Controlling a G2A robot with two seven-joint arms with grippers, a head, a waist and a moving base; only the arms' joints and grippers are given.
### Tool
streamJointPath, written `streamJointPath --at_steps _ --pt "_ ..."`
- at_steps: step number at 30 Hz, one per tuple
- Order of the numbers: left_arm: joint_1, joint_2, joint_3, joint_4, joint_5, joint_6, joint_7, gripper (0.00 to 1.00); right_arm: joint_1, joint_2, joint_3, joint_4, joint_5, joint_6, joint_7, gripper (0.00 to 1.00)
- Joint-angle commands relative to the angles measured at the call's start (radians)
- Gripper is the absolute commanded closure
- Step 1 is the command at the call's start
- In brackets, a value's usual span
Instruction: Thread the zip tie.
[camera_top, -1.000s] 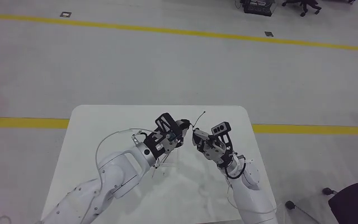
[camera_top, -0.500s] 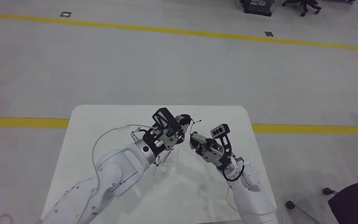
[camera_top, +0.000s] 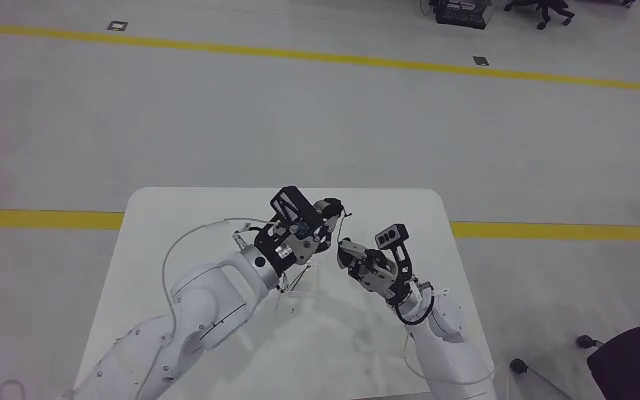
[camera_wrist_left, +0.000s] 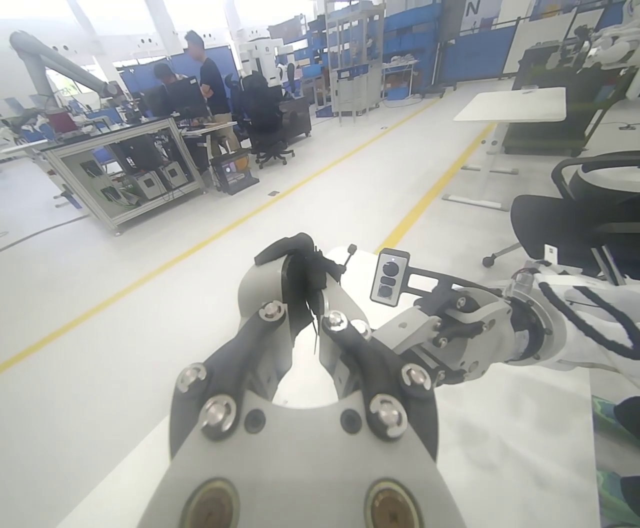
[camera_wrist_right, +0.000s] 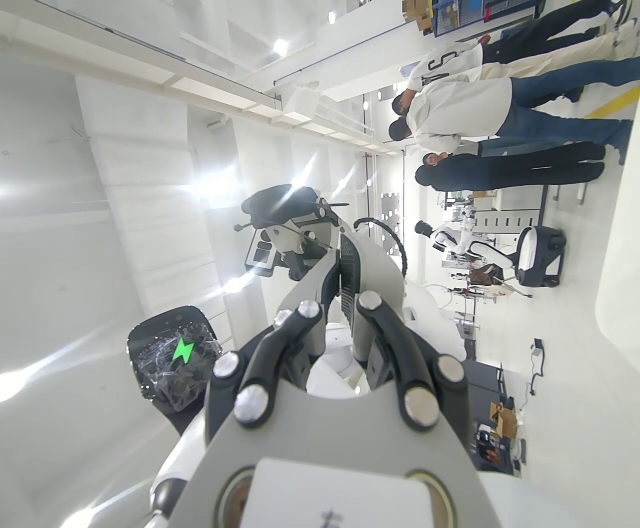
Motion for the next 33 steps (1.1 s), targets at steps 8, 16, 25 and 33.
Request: streamJointPath --at_steps 8,16,25,33 --pt "0.005 -0.003 -0.005 -0.005 -0.001 0.003 0.004 1.0 0.0 0.002 -0.001 0.007 -0.002 0.0 0.001 1.0" --pt "0.008 -0.006 -0.006 -0.01 0.001 0.004 0.001 1.0 -0.003 0.003 -0.002 0.005 0.0 -0.002 0.001 1.0" --pt "0.024 -0.004 -0.012 -0.003 0.042 -0.005 -0.018 1.0 -0.014 0.005 0.004 -0.009 -0.002 -0.01 0.006 0.0" --pt "0.057 0.008 -0.045 -0.004 0.121 -0.022 -0.066 1.0 -0.039 0.013 0.052 -0.003 -0.013 -0.021 -0.003 0.0"
